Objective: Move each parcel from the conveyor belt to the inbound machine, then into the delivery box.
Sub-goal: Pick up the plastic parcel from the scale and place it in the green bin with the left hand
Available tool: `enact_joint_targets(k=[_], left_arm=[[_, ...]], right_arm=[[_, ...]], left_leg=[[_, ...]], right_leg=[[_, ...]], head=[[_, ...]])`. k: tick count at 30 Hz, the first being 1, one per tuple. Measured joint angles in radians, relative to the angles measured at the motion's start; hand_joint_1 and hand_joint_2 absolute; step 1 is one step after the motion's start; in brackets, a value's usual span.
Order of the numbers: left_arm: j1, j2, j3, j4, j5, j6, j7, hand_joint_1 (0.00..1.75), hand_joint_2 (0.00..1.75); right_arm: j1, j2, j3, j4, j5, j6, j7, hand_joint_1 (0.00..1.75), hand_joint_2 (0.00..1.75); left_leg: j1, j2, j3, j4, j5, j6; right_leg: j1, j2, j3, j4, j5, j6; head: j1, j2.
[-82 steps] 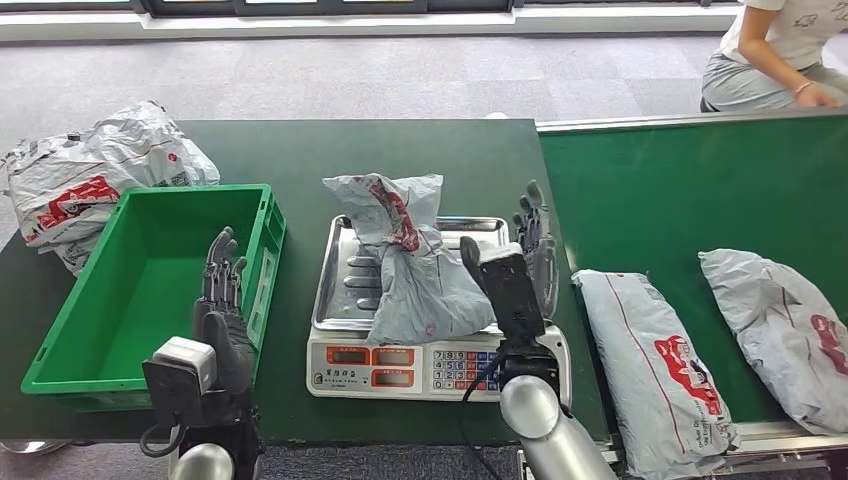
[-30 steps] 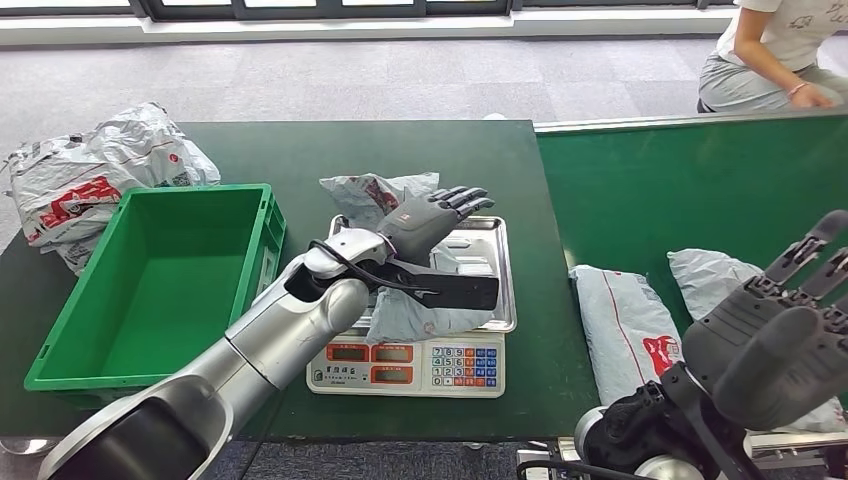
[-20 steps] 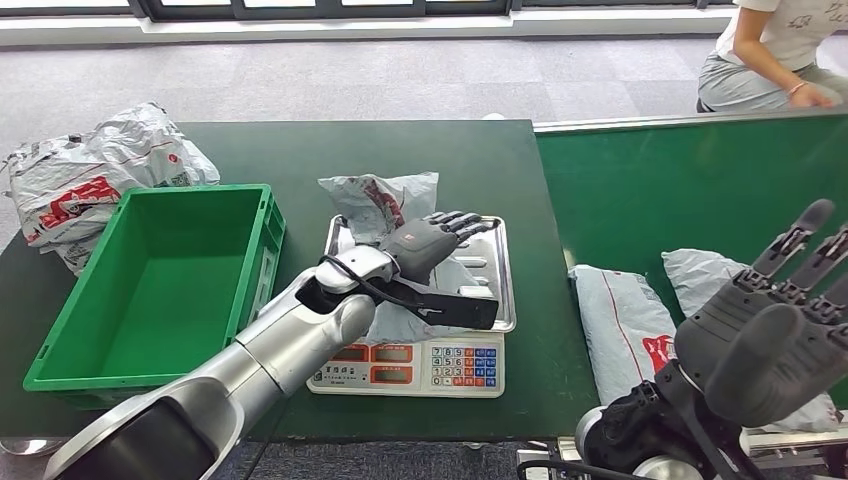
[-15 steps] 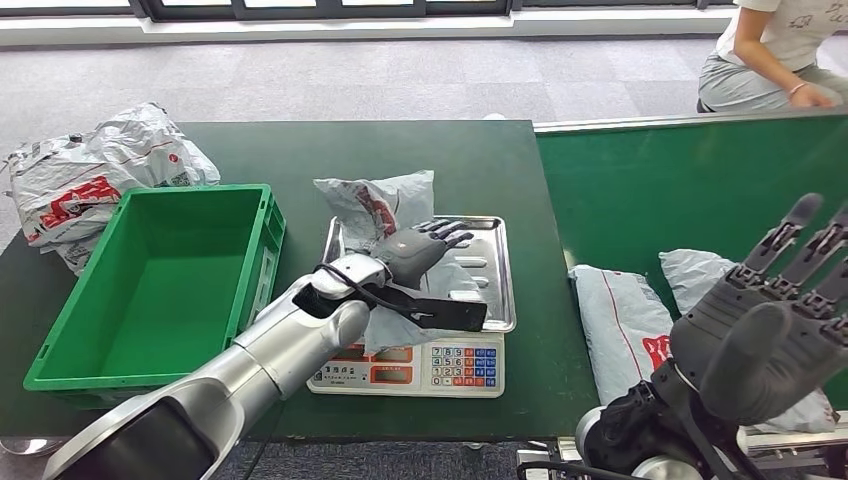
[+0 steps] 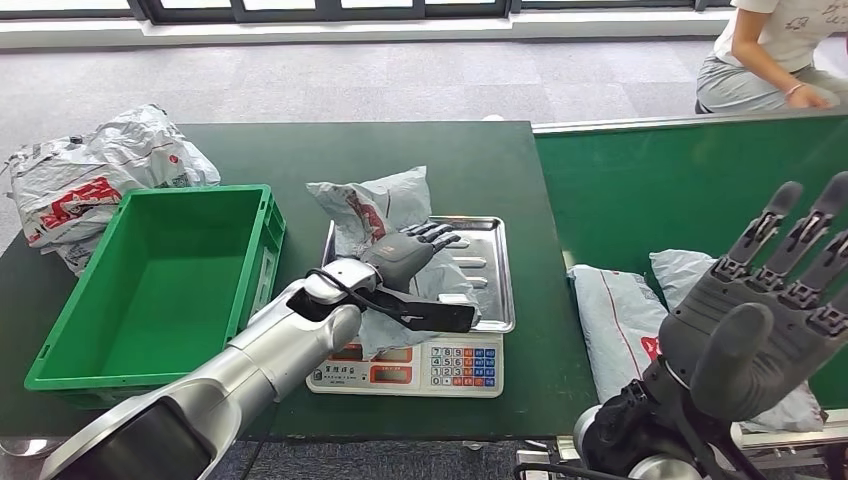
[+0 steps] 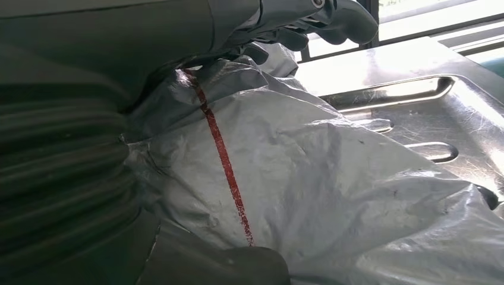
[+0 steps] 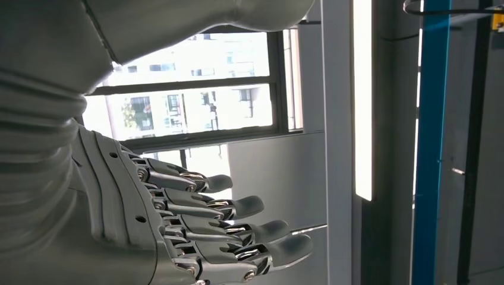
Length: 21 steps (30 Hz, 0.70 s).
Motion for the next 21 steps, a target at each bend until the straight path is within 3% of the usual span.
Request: enact_joint_targets(k=[1,5,21], left_arm=[[0.001,0.003,0.000,0.001,0.000,-0.001,0.001,0.07,1.75],[0.005,0.019,0.000,0.002,-0.001,-0.010,0.000,1.73,1.75],[0.013,0.079,0.000,0.000,-0.021,-0.051,-0.026,1.75,1.75]], right_arm=[[0.000,0.000,0.000,0.004,-0.006,0.000,-0.005,0.00,1.75],[0.003,0.000,0.000,0.016,-0.019,-0.002,-0.018,0.00,1.75],[0.022,0.000,0.005,0.030,-0.032,-0.006,-0.026,0.00,1.75]], left_leg=[[0.000,0.000,0.000,0.000,0.000,0.000],[0.000,0.000,0.000,0.000,0.000,0.000],[0.000,0.000,0.006,-0.001,0.000,-0.003]], right_leg=[[0.000,0.000,0.000,0.000,0.000,0.000],[0.000,0.000,0.002,0.000,0.000,0.000],[0.001,0.000,0.005,0.000,-0.001,-0.003]], head=[[0.000,0.000],[0.000,0.000],[0.000,0.000]])
